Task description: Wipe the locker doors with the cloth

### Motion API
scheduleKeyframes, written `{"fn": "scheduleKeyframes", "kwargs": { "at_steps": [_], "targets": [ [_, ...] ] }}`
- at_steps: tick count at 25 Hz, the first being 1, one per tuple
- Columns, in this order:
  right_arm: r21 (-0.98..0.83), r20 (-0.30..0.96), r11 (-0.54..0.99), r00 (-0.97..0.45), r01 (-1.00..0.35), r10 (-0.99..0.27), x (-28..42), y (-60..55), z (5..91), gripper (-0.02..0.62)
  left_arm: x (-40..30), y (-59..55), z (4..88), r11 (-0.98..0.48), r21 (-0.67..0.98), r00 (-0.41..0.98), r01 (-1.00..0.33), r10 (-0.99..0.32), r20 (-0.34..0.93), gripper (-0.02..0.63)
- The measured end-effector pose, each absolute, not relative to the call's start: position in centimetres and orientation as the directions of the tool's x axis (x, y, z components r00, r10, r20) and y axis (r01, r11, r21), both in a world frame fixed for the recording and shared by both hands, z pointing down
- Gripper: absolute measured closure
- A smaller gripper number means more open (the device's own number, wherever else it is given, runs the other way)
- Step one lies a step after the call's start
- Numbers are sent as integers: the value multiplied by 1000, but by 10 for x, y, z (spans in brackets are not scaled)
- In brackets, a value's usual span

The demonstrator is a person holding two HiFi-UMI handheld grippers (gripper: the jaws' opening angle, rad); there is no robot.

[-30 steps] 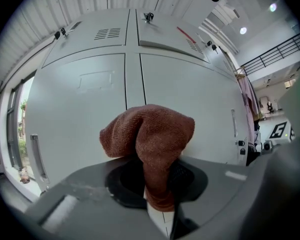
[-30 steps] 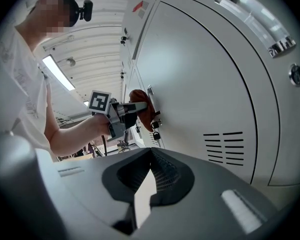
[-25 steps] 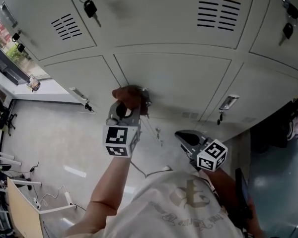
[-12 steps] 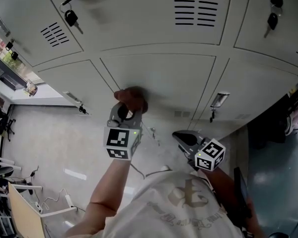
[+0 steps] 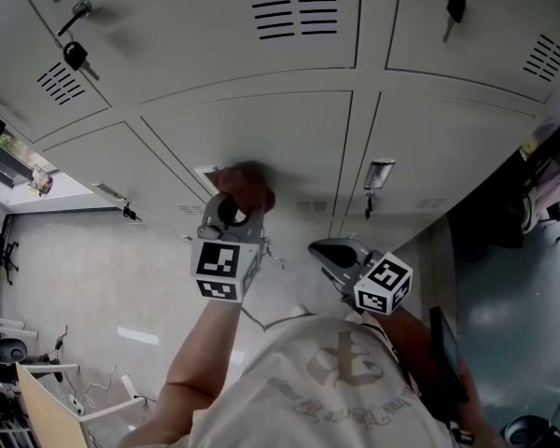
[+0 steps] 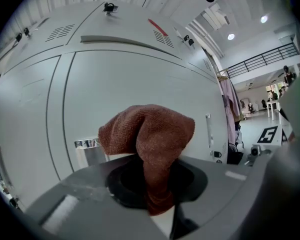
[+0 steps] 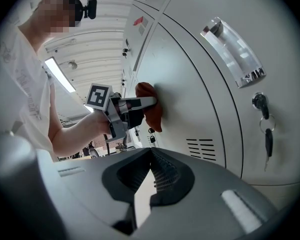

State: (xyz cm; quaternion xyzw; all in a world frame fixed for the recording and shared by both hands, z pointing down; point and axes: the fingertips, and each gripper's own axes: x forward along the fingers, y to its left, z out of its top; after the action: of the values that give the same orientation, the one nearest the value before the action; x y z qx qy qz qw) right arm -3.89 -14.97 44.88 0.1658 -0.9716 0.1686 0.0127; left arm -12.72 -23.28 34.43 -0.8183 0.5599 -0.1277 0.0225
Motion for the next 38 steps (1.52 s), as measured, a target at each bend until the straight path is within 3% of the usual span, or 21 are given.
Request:
{"fn": "scheduleKeyframes", "kwargs": {
  "at_steps": [10, 27, 32, 38],
  "targets": [
    [-205, 114, 917, -939, -341, -323, -12, -141, 447, 588, -65, -236, 337, -473, -163, 446, -866, -878, 175, 528],
    [-213, 107, 873, -898, -439, -426, 35, -146, 443, 588, 38, -240, 318, -640, -233, 611, -732, -768, 193, 528],
    [-239, 87, 859, -891, -452, -445, 35, -150, 442, 588, 42, -240, 289, -675, -250, 656, -694, -736, 166, 526],
    [-207, 103, 890, -913, -407, -394, 16, -161, 441, 588, -1, -247, 282, -622, -222, 610, -751, -782, 131, 528]
  ]
}}
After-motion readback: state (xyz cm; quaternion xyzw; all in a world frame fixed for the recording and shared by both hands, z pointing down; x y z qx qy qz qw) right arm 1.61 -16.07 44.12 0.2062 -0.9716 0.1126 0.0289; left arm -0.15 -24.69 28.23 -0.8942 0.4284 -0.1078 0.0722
